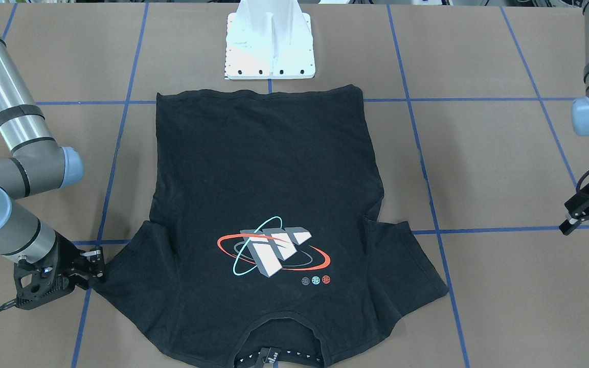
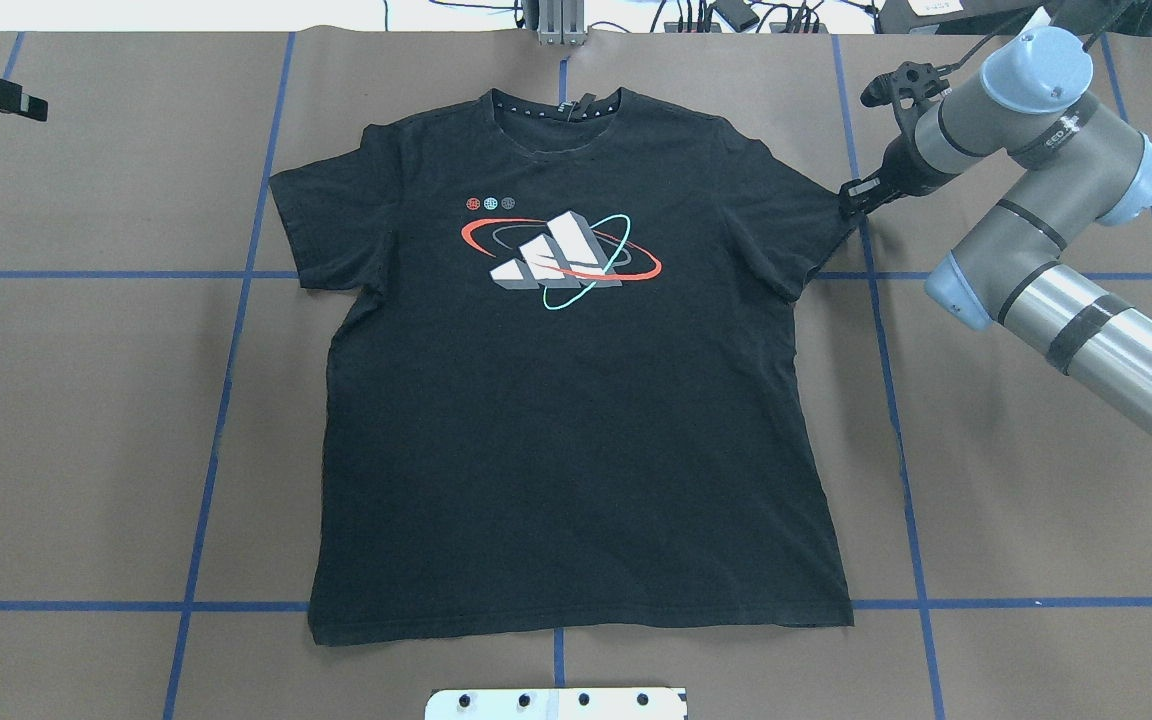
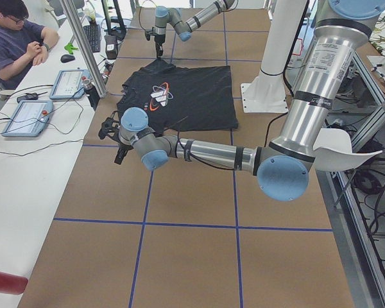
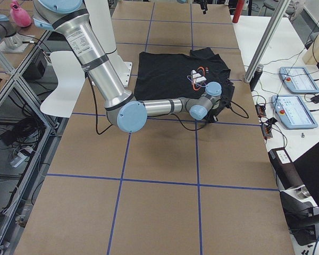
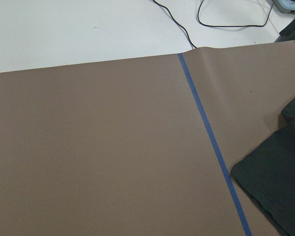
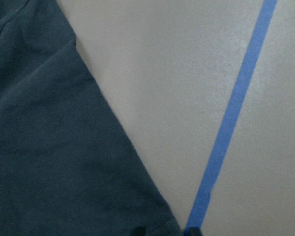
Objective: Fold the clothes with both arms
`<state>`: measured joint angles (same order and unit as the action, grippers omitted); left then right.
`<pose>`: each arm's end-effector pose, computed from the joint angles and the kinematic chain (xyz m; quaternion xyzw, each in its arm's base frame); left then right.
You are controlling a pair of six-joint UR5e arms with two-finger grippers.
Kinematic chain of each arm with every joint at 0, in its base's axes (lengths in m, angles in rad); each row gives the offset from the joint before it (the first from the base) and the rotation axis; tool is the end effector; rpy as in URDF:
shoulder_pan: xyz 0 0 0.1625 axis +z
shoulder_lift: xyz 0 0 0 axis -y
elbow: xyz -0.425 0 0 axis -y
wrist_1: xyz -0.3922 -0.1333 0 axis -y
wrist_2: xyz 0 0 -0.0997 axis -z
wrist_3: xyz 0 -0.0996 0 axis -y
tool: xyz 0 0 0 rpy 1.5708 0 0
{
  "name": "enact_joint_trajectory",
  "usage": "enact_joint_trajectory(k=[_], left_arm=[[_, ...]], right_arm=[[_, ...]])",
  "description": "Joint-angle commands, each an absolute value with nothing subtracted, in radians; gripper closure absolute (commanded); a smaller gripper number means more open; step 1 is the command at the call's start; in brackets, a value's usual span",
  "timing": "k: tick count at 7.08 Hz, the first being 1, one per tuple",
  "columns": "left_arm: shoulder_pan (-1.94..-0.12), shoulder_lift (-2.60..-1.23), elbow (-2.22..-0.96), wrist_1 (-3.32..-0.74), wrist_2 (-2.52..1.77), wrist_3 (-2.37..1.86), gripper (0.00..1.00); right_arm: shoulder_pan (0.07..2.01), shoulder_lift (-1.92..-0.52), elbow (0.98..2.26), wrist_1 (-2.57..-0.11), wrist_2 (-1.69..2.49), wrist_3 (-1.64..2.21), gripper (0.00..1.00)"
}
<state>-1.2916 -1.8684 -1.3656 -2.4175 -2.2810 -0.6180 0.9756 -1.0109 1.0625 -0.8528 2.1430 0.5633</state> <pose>0.1093 -0.6292 0.4968 0.2478 0.4634 0.0141 0.8507 -0.3533 -0.6633 0.4931 0.1582 -0.4160 -0.1201 0.8874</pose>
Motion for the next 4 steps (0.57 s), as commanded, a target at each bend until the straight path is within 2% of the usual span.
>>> enact_joint_trajectory(k=[1,2,3,4], left_arm=[[-1.292,-1.867,-1.374,-2.416,-2.281,-0.618,0.00],[-1.292,-1.867,-1.374,-2.416,-2.281,-0.618,0.00],[-1.292,-1.867,-1.374,-2.416,-2.283,-0.618,0.00],[-1.292,-1.867,-1.374,-2.416,-2.283,-0.618,0.00]], right_arm=[[0.976,-1.014,1.063,-0.853,2.143,0.563,0.61],[0.977,-1.014,1.063,-0.853,2.143,0.563,0.76],[0.977,-1.014,1.063,-0.853,2.144,0.561,1.00],[0.977,-1.015,1.065,-0.853,2.148,0.558,1.00]])
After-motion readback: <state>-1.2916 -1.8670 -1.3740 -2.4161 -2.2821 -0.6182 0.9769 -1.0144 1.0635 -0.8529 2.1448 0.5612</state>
